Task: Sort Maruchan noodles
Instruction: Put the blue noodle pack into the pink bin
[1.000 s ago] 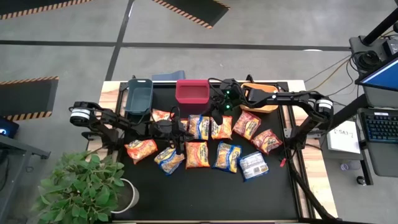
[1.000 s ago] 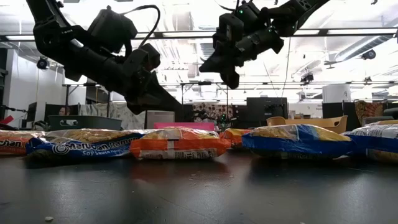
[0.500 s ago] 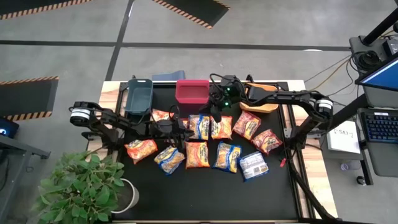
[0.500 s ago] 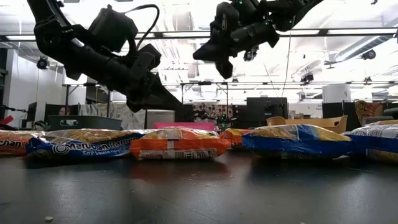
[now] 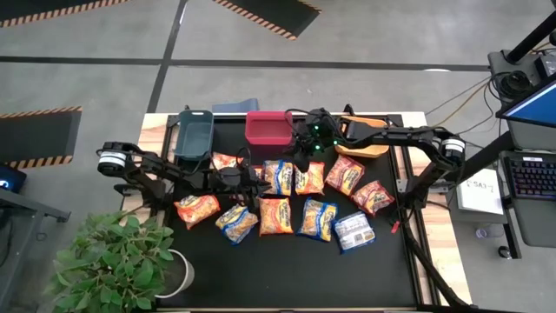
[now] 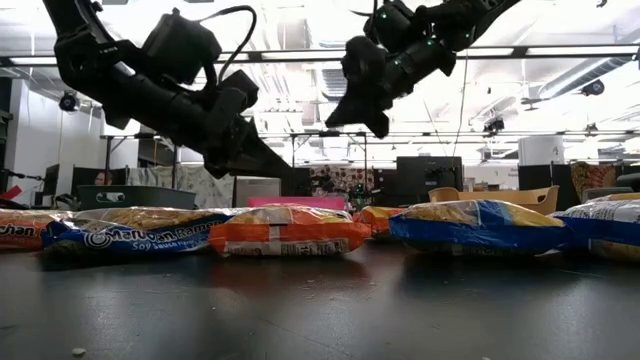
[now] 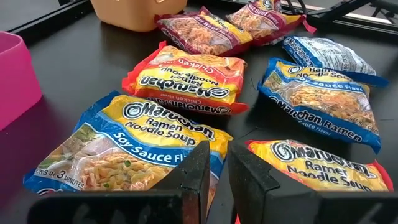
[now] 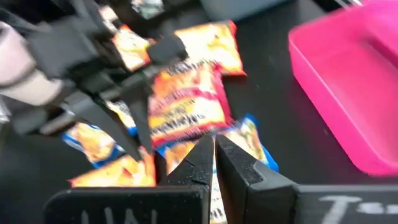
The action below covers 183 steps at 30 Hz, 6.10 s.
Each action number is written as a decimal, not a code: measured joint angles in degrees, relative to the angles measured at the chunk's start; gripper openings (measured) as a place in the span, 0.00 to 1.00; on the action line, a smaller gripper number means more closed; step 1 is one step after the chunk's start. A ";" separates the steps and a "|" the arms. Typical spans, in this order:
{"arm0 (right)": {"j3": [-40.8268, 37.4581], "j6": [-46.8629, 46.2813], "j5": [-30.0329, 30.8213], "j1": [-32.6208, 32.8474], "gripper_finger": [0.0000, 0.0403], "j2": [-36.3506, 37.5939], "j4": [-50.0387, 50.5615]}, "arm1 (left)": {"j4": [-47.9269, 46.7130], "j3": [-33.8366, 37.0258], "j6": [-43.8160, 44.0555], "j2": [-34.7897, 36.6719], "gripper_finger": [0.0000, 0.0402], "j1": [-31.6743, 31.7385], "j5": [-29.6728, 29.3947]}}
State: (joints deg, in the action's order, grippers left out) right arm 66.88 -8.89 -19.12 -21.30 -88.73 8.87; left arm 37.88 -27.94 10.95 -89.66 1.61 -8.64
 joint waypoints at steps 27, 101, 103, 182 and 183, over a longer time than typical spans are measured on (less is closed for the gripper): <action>0.12 -8.48 1.30 -3.68 0.51 -11.26 0.72 | -0.03 -2.45 0.23 -11.23 0.10 0.57 -1.54; 0.27 -13.11 -13.48 -1.57 0.07 -17.58 -14.79 | -1.21 0.93 -1.47 -4.42 0.10 1.09 1.26; 0.27 -13.13 -13.47 -1.55 0.04 -16.25 -14.70 | -1.71 1.49 -2.51 -2.08 0.10 1.09 1.79; 54.87 -19.76 44.93 -3.57 0.04 -36.61 41.84 | -29.92 0.96 -25.21 28.52 0.10 6.71 -19.34; 54.87 -19.76 44.92 -3.47 0.04 -36.61 41.95 | -29.92 0.96 -25.21 28.52 0.10 6.71 -19.34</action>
State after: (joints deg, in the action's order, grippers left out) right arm 121.75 -28.64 25.79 -24.77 -125.34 50.82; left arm 7.97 -26.98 -14.26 -61.14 8.32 -27.99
